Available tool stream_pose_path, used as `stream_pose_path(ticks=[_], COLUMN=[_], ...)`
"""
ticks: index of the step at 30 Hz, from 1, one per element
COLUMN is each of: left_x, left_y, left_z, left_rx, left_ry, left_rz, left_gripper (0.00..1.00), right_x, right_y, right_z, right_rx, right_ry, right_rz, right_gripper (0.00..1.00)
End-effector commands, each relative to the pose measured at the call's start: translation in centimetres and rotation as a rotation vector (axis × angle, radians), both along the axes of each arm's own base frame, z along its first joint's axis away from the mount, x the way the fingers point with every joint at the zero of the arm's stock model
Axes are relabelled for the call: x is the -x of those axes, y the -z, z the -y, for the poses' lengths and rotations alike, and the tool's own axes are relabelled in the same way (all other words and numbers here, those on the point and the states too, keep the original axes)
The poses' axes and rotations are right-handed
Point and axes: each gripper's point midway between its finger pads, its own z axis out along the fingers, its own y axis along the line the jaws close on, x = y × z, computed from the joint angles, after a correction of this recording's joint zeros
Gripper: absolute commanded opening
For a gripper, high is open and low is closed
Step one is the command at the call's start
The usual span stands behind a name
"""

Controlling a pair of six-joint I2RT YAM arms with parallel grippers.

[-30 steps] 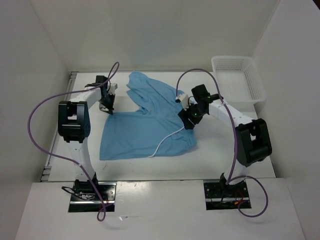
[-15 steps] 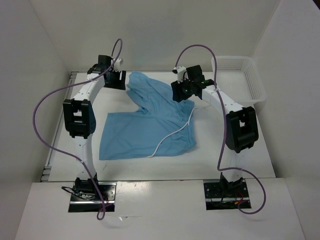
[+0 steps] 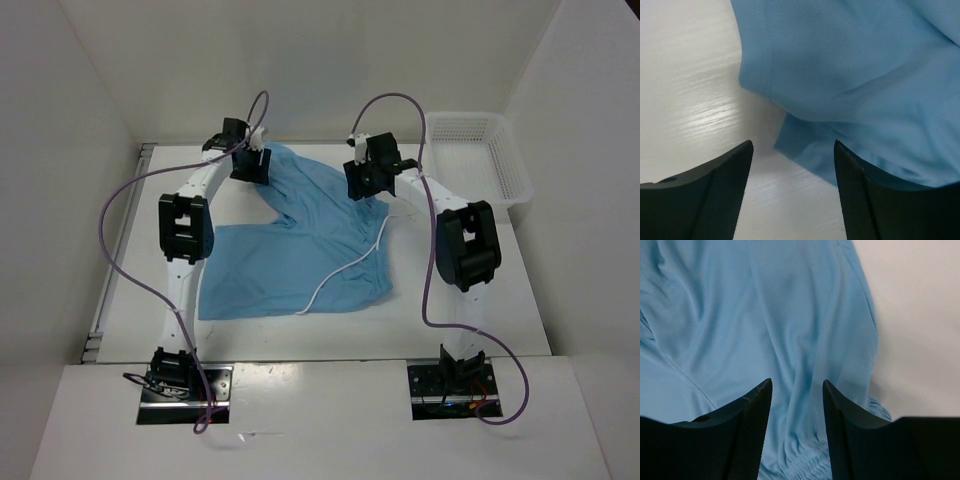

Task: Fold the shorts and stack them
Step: Flatten the shorts out

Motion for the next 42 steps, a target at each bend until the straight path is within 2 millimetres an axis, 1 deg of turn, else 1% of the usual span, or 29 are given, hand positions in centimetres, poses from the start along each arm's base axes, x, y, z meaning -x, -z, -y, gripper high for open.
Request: stream_pose_path(ticks=[1,2,4,5,7,8,11,12,13,14,16,18,19,20,21,23,24,26,27,28,30,31,33,34,35,37,39,40,42], left_x=[0.2,0.5,0.7,1.5,2.2,3.0,3.5,3.8,4.3,4.3,5.5,6.6,6.5,8.6,9.3,10.7,12.2,13.3,13.6,14.3,15.2,15.2,15.6,15.8,15.7,13.9,10.9,8.1,4.9], left_y=[2.7,3.3,3.8,5.0,5.3,6.3,5.5,6.1,6.0,5.4,4.7,4.3,2.1,3.6,2.3,2.2,2.2,2.1,1.4,1.7,1.7,1.7,1.2,1.3,0.9,-1.3,-4.4,-7.2,-7.8], left_z=[0.4,0.3,1.2,1.0,0.9,0.8,0.8,0.7,0.7,0.3,-0.4,-3.0,-3.8,-5.4,-5.8,-6.6,-6.9,-8.1,-8.4,-9.3,-10.2,-10.8,-11.1,-10.9,-10.7,-10.2,-9.8,-9.2,-8.9], left_rx=[-0.032,-0.034,-0.053,-0.058,-0.061,-0.065,-0.065,-0.066,-0.067,-0.083,-0.110,-0.163,-0.174,-0.220,-0.235,-0.267,-0.282,-0.318,-0.328,-0.341,-0.351,-0.350,-0.341,-0.329,-0.318,-0.287,-0.252,-0.216,-0.197], left_ry=[0.001,0.001,0.010,0.011,0.012,0.012,0.012,0.012,0.013,0.002,-0.012,-0.069,-0.095,-0.125,-0.136,-0.151,-0.154,-0.181,-0.189,-0.207,-0.222,-0.236,-0.242,-0.234,-0.230,-0.229,-0.234,-0.229,-0.226], left_rz=[-0.053,-0.071,-0.081,-0.120,-0.145,-0.175,-0.171,-0.180,-0.190,-0.181,-0.188,-0.190,-0.133,-0.182,-0.168,-0.185,-0.209,-0.221,-0.211,-0.226,-0.252,-0.255,-0.258,-0.268,-0.260,-0.192,-0.072,0.020,0.074], left_gripper=[0.73,0.63,0.50,0.39,0.36,0.35,0.19,0.14,0.04,0.01,0.00,0.00,0.00,0.00,0.00,0.00,0.00,0.00,0.00,0.00,0.00,0.00,0.11,0.22,0.41,0.70,0.74,0.74,0.75], right_x=[-1.9,-1.9,-1.5,-1.6,-1.6,-1.7,-1.8,-1.8,-1.8,-1.8,-2.1,-2.2,-2.3,-2.0,-1.8,-1.8,-1.7,-2.5,-2.5,-2.8,-2.8,-2.9,-2.9,-2.9,-3.2,-4.1,-5.2,-6.0,-6.2], right_y=[-2.8,-2.8,-2.4,-2.9,-3.0,-2.9,-3.1,-3.1,-3.1,-3.1,-3.0,-2.7,-2.7,-2.3,-1.9,-1.3,-0.6,-1.3,-1.3,-1.8,-1.2,-1.6,-1.1,-1.1,-1.3,-2.0,-1.8,-2.4,-1.3], right_z=[0.3,0.3,0.7,0.9,0.9,1.1,1.0,1.0,1.0,1.0,1.1,1.4,1.5,1.6,1.5,1.5,1.5,1.2,1.2,1.1,1.1,0.9,0.9,0.9,1.2,1.7,3.0,3.2,3.4], right_rx=[-0.021,-0.021,-0.003,-0.001,-0.001,0.011,0.008,0.008,0.008,0.008,0.016,0.029,0.035,0.039,0.036,0.039,0.038,0.029,0.029,0.025,0.023,0.014,0.017,0.017,0.029,0.027,0.073,0.080,0.097], right_ry=[0.017,0.017,0.019,0.026,0.026,0.027,0.027,0.027,0.027,0.027,0.036,0.038,0.044,0.044,0.037,0.037,0.042,0.043,0.043,0.044,0.050,0.043,0.043,0.043,0.060,0.117,0.196,0.216,0.226], right_rz=[0.099,0.099,0.093,0.105,0.105,0.111,0.119,0.119,0.119,0.119,0.122,0.128,0.129,0.119,0.109,0.097,0.082,0.107,0.107,0.118,0.105,0.112,0.103,0.103,0.116,0.145,0.172,0.198,0.185], right_gripper=[0.50,0.49,0.47,0.47,0.47,0.47,0.47,0.47,0.47,0.47,0.46,0.44,0.44,0.44,0.44,0.44,0.44,0.43,0.43,0.43,0.43,0.43,0.43,0.43,0.46,0.47,0.47,0.47,0.47])
